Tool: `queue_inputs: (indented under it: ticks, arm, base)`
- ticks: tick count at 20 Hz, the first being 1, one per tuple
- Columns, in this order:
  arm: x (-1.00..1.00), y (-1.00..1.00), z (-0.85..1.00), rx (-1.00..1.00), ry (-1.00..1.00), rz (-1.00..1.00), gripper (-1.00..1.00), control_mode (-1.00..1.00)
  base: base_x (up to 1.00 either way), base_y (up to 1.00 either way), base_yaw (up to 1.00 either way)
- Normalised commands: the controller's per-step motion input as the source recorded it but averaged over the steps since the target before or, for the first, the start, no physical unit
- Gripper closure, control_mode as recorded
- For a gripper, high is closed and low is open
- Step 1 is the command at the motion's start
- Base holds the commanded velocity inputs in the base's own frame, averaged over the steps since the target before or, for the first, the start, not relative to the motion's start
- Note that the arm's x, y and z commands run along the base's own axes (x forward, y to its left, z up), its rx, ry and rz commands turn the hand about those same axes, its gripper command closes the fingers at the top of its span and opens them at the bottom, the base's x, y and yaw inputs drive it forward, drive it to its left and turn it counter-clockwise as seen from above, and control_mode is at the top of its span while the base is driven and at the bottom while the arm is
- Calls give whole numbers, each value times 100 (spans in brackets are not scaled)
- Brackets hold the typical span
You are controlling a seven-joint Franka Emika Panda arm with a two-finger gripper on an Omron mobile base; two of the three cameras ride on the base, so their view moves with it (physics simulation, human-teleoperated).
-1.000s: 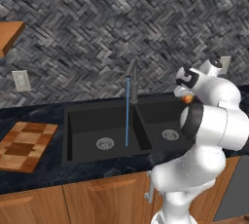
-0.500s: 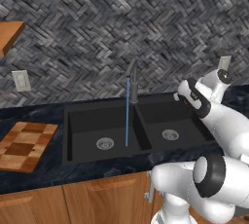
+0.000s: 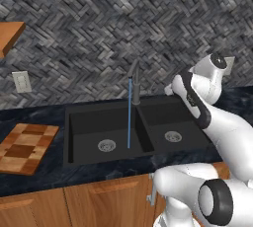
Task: Pick the peach from the sink and place it on the cutting board to airdry. Then turn off the sink faucet.
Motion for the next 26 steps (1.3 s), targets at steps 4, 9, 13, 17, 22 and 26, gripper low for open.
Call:
queue_inputs:
  ticks: [4, 9, 13, 17, 22, 26]
  arm:
    - [-41, 67, -2, 0, 3, 15, 100, -100]
    - [-50, 87, -12, -5, -1, 15, 100, -100]
    - [-20, 86, 2, 0, 5, 12, 100, -100]
    - [0, 99, 14, 0, 18, 11, 100, -100]
    - [-11, 100, -9, -4, -3, 8, 100, -100]
    - [-26, 100, -30, -4, -7, 4, 100, -100]
  base:
    - [0, 0, 0]
    - [0, 0, 0]
    - [0, 0, 0]
    - [0, 0, 0]
    - [0, 0, 0]
    - [0, 0, 0]
